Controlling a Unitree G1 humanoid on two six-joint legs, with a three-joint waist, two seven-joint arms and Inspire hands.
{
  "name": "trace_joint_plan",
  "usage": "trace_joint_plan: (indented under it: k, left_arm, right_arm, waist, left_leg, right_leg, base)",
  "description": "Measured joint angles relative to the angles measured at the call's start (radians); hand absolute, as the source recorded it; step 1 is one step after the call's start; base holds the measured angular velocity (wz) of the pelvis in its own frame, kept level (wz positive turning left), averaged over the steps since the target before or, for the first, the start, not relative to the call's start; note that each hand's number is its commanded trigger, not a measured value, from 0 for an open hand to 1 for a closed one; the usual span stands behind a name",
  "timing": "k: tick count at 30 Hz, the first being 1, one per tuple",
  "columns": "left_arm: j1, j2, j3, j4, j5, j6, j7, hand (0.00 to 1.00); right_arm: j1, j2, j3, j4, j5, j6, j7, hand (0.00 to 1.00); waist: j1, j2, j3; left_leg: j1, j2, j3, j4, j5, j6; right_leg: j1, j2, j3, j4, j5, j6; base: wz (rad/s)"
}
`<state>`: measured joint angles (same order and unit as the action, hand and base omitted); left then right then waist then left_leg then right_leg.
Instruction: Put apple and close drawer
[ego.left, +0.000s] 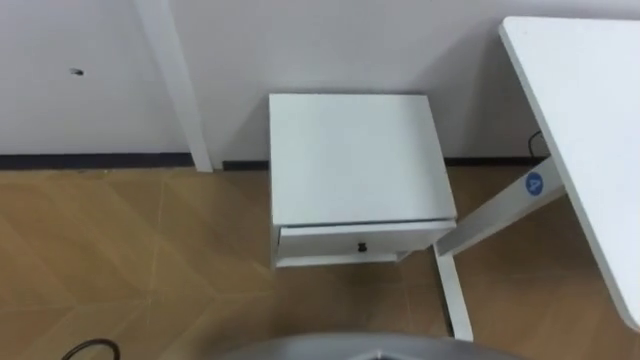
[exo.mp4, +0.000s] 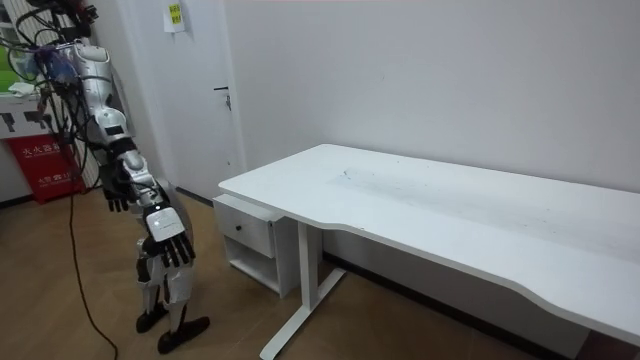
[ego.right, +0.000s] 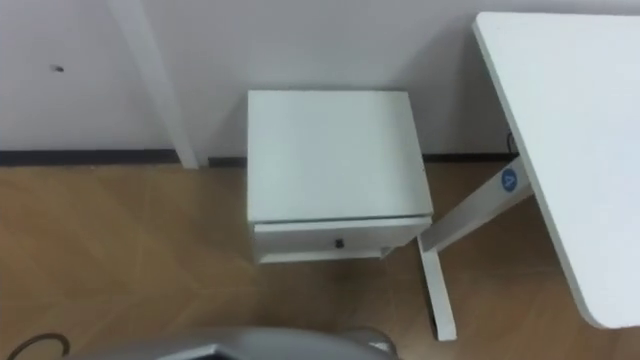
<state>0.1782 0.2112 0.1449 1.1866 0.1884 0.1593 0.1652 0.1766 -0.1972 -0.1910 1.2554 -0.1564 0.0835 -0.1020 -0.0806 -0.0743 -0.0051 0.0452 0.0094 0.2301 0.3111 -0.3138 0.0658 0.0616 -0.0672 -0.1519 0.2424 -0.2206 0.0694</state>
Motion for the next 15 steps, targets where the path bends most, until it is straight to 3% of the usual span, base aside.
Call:
trace_joint_plan:
  k: [7, 13, 15]
  left_arm:
    - [0.022, 0.000, 0.000, -0.027, 0.000, -0.018, 0.000, 0.00]
    - [0.025, -0.007, 0.000, -0.025, 0.000, -0.035, 0.000, 0.00]
    - [0.024, -0.007, 0.000, -0.025, 0.001, -0.036, 0.000, 0.00]
  right_arm:
    - [0.000, 0.006, 0.003, 0.000, 0.008, -0.002, -0.012, 0.00]
    - [-0.001, 0.006, 0.003, 0.017, 0.000, -0.009, -0.003, 0.00]
    - [-0.001, 0.006, 0.004, 0.034, -0.002, -0.014, 0.002, 0.00]
  waist:
    - [0.003, 0.001, 0.0031]
    - [0.006, 0.007, 0.0041]
    - [0.006, 0.012, 0.0069]
  left_leg:
    - [0.088, 0.015, -0.032, -0.113, 0.040, -0.043]
    - [0.107, 0.018, -0.055, -0.125, 0.041, -0.045]
    - [0.114, 0.018, -0.093, -0.128, 0.041, -0.045]
  right_leg:
    - [0.053, 0.035, 0.001, -0.043, 0.009, -0.015]
    - [0.061, 0.044, 0.002, -0.039, 0.006, -0.021]
    - [0.055, 0.046, -0.003, -0.019, 0.003, -0.025]
  base:
    - [-0.02]
    - [-0.03]
    - [0.00]
